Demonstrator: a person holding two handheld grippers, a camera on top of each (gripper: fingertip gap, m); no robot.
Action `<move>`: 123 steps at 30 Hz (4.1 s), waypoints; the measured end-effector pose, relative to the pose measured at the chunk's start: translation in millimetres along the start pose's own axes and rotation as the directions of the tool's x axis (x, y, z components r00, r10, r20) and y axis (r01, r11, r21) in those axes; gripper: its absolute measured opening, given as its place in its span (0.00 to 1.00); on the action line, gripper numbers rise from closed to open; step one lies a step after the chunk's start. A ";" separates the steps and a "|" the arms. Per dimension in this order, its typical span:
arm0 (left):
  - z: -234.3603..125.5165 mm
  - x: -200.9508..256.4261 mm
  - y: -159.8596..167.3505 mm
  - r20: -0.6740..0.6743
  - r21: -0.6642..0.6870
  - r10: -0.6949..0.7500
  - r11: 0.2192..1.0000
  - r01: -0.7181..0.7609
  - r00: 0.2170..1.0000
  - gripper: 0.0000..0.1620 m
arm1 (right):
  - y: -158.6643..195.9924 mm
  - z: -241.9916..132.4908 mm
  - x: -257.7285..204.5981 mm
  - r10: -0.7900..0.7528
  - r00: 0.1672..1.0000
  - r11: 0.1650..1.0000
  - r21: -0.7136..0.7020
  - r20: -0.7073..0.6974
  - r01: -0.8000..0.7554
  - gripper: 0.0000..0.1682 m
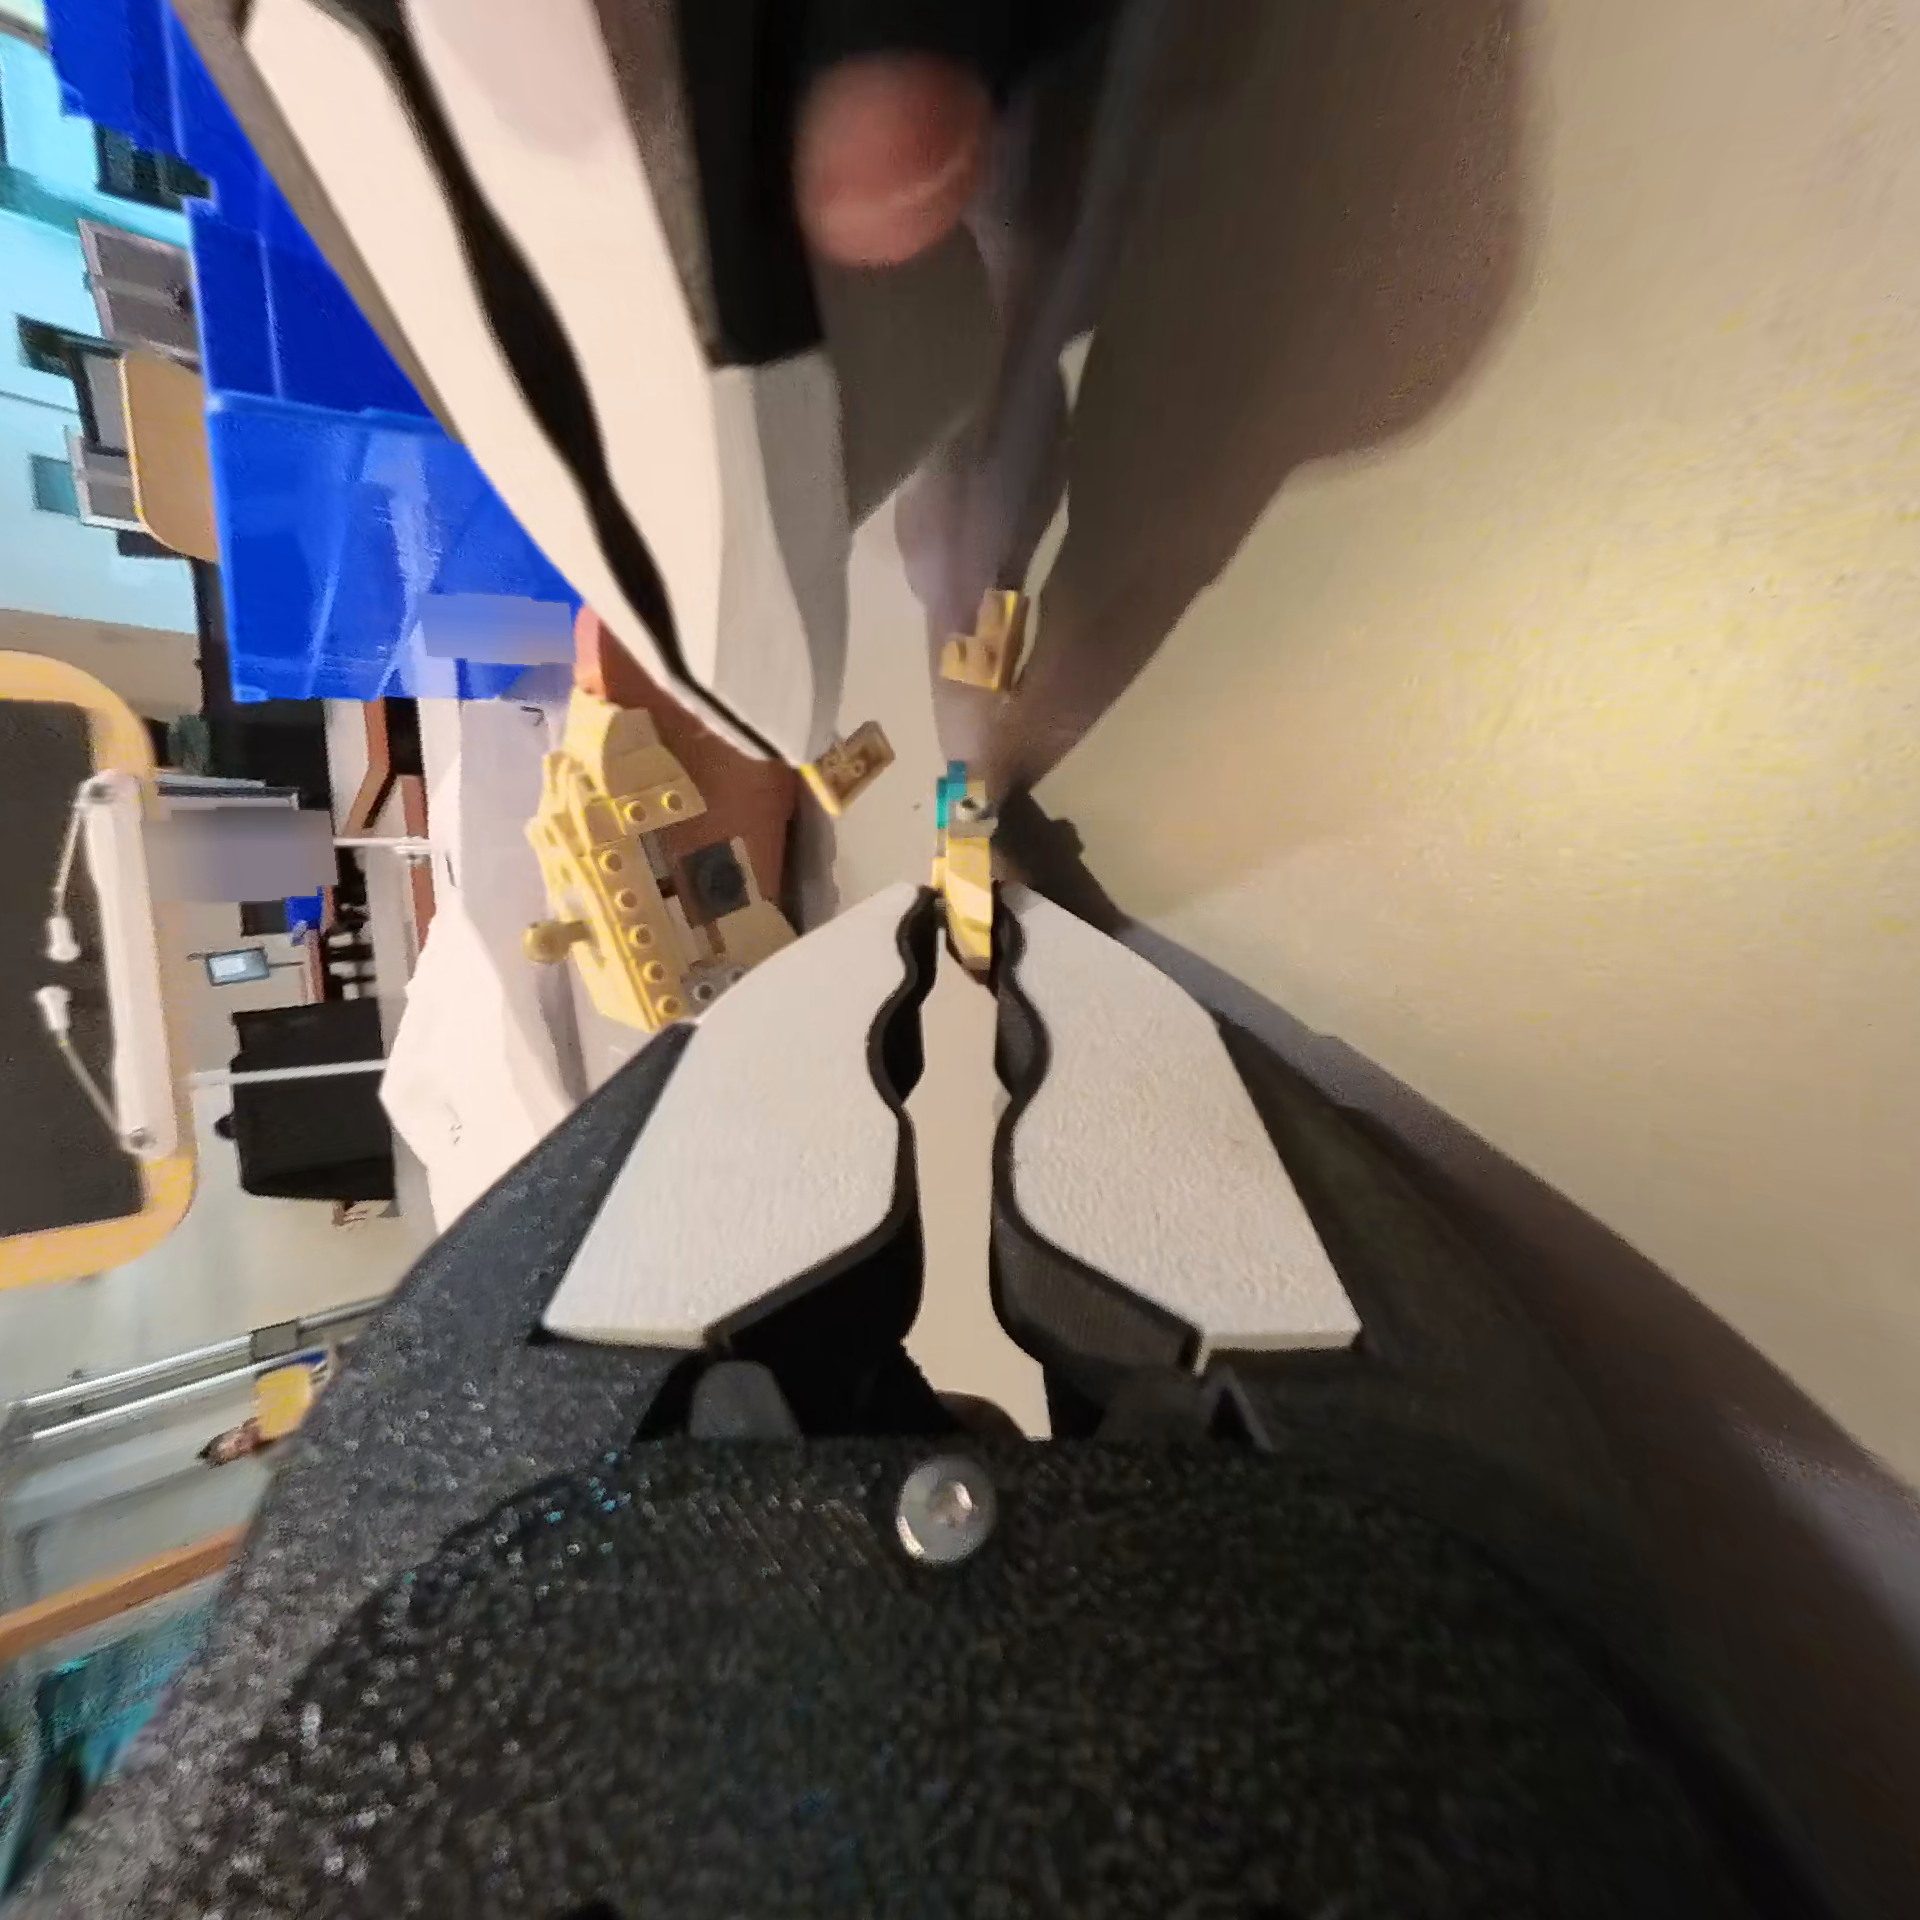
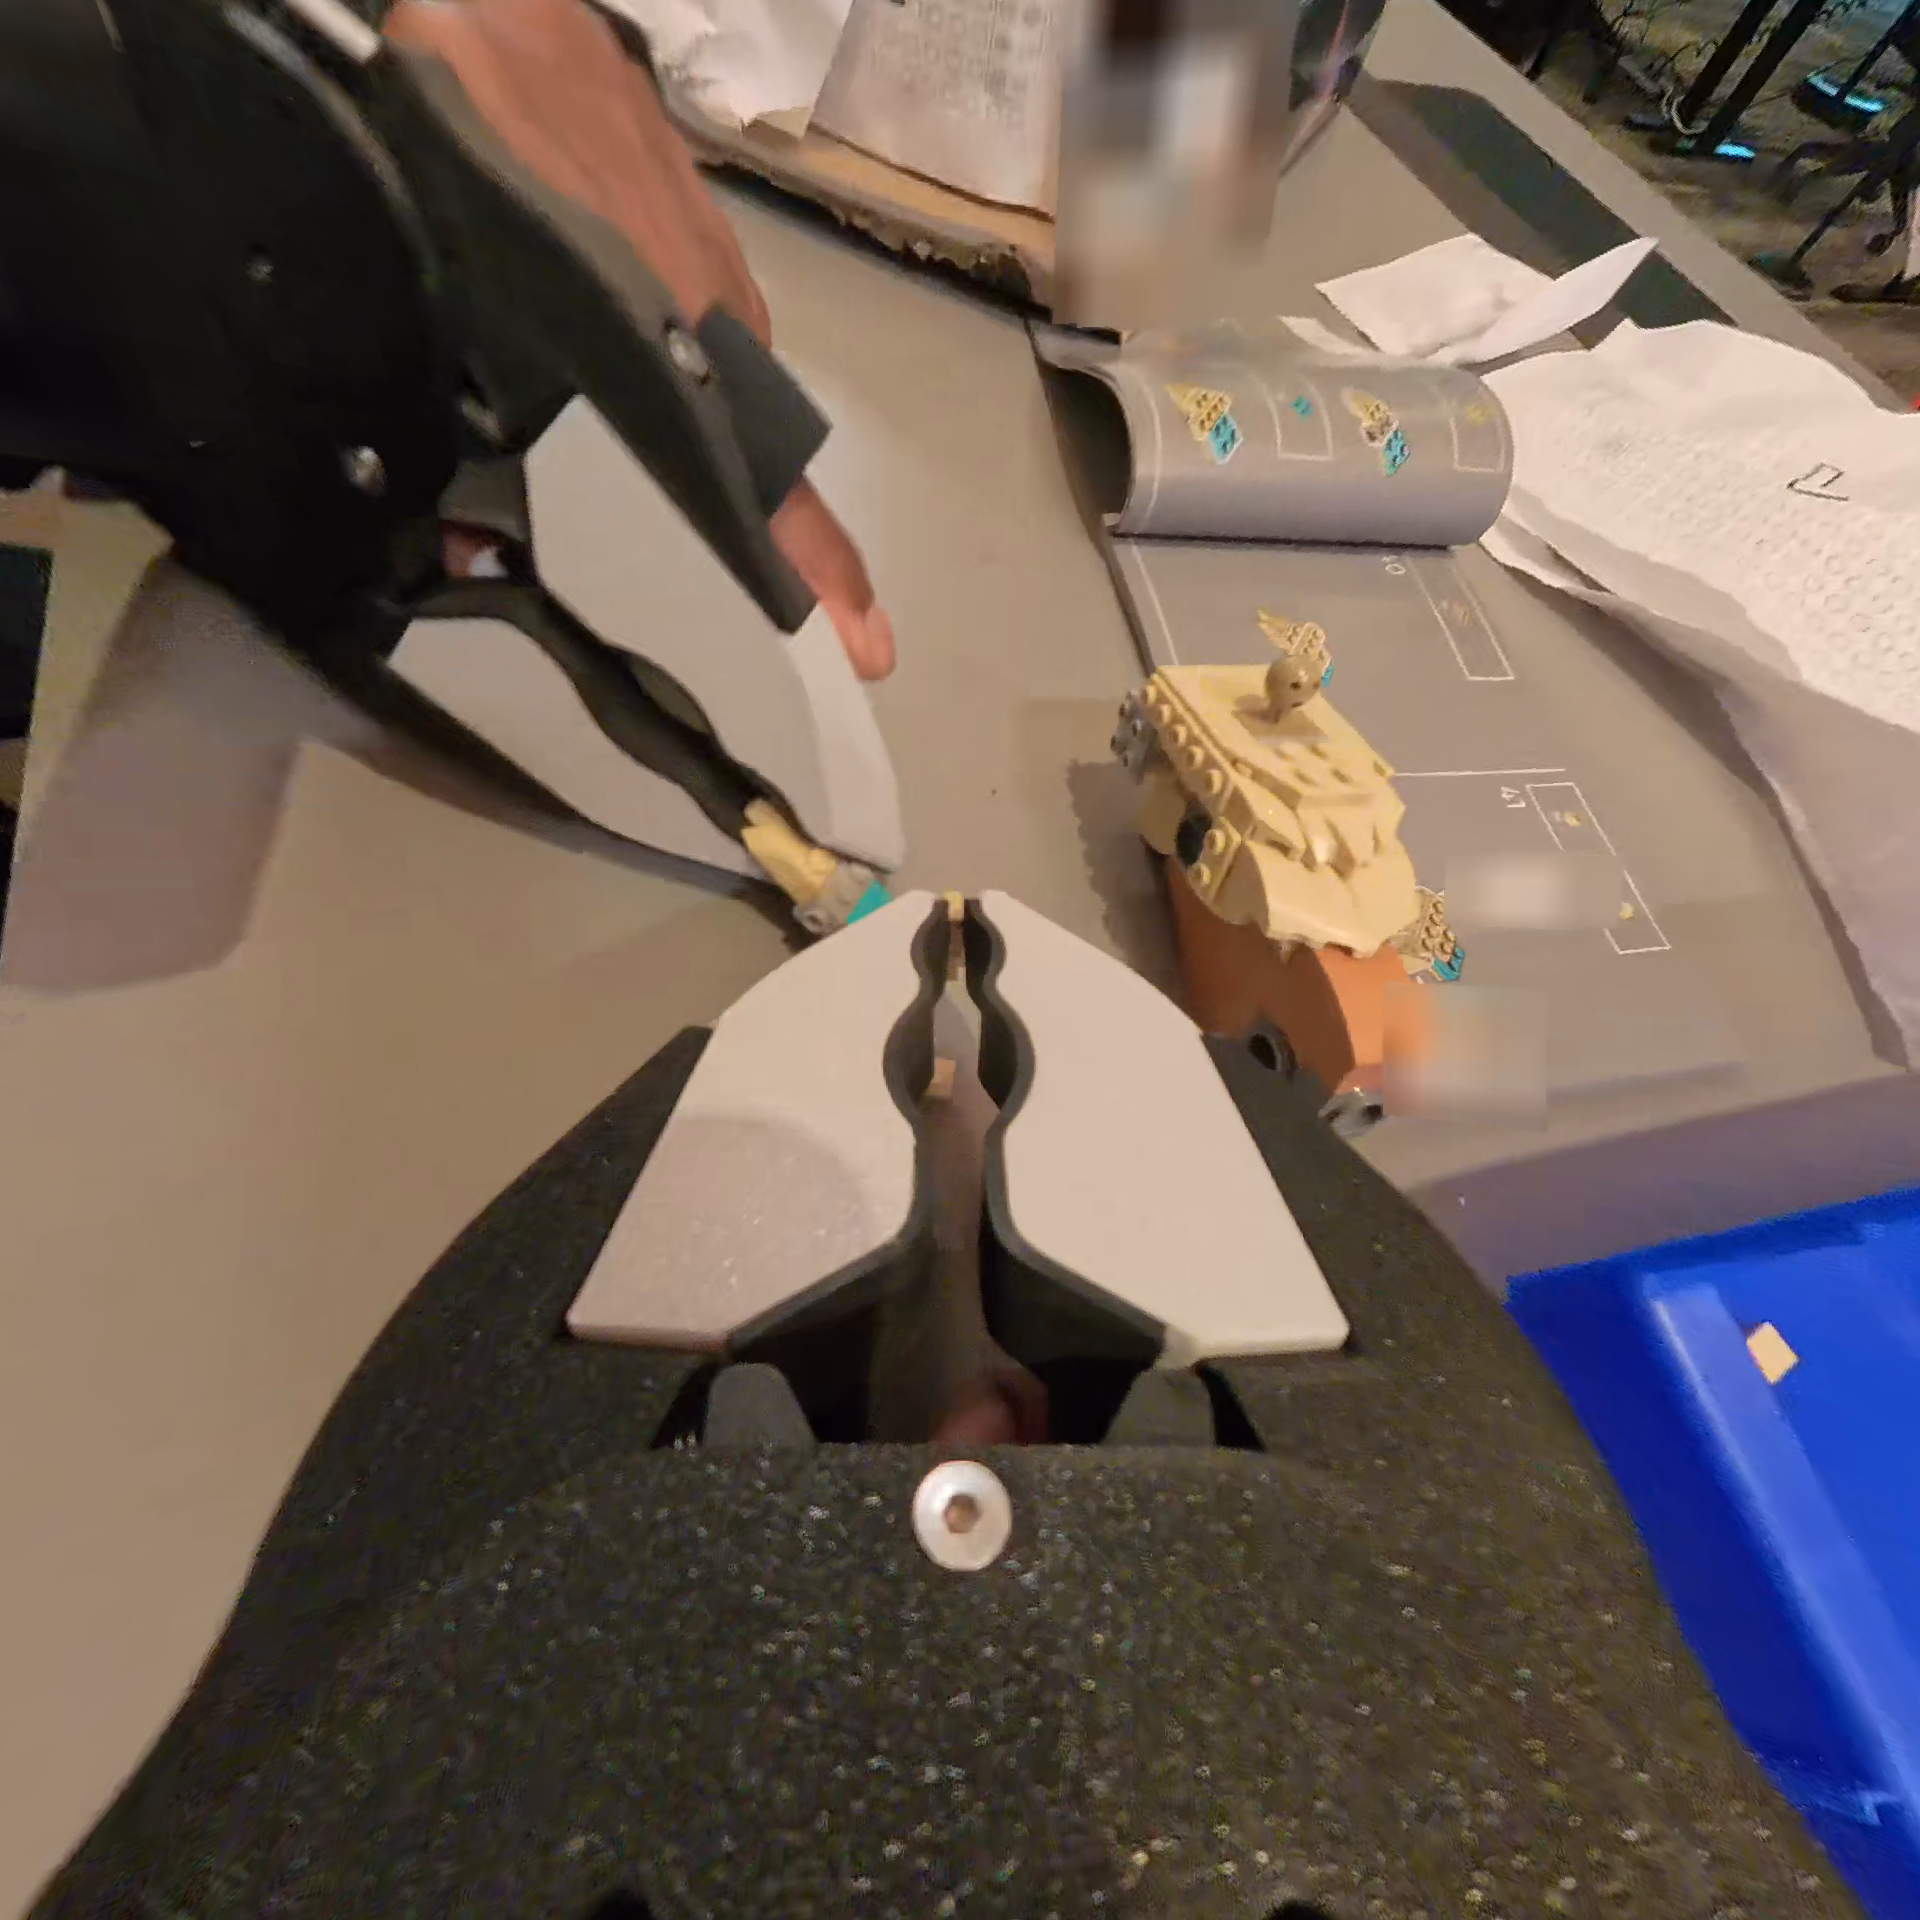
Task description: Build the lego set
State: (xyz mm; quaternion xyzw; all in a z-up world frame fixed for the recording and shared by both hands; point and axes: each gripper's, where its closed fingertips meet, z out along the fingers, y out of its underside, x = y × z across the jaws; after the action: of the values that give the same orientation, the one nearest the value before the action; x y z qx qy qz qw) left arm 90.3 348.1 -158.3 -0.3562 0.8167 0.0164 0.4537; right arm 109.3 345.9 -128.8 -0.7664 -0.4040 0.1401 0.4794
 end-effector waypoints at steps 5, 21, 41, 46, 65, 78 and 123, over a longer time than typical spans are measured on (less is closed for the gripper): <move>0.5 -0.9 1.6 0.029 0.004 0.012 1.000 -0.013 1.000 0.05 | 1.9 -1.2 -7.4 -0.059 0.998 0.998 -0.010 0.010 0.059 0.02; -6.2 0.3 0.6 -0.039 0.067 -0.130 0.989 0.132 0.991 0.12 | 1.3 -6.1 -18.9 -0.153 0.988 0.988 0.002 0.009 0.153 0.02; -38.8 26.6 22.4 -0.392 -0.051 -0.578 0.790 0.610 0.716 0.28 | -11.2 -4.6 -26.9 -0.133 0.989 0.989 0.066 0.058 0.130 0.02; -44.3 26.5 23.5 -0.457 -0.060 -0.689 0.654 0.754 0.562 0.36 | -15.4 -4.5 -27.2 -0.121 0.990 0.989 0.091 0.068 0.115 0.02; -80.1 -4.5 4.3 -0.519 0.240 -0.664 0.492 0.837 0.539 0.27 | -60.3 -1.9 -60.7 -0.223 0.964 0.933 0.319 0.146 0.167 0.02; -89.2 -4.0 -2.6 -0.557 0.293 -0.612 0.488 0.823 0.561 0.21 | -68.0 -7.8 -69.4 -0.308 0.937 0.870 0.448 0.168 0.205 0.02; -120.0 -12.5 -38.6 -0.743 0.453 -0.373 0.332 0.827 0.556 0.05 | -93.2 -28.9 -86.0 -0.419 0.871 0.727 0.670 0.256 0.152 0.02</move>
State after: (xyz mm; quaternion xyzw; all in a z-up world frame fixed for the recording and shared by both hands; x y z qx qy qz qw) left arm 30.0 284.4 -66.9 -0.4029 0.6193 -0.6075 0.2917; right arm 26.9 283.1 -50.1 -0.4439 -0.5359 0.3394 0.6329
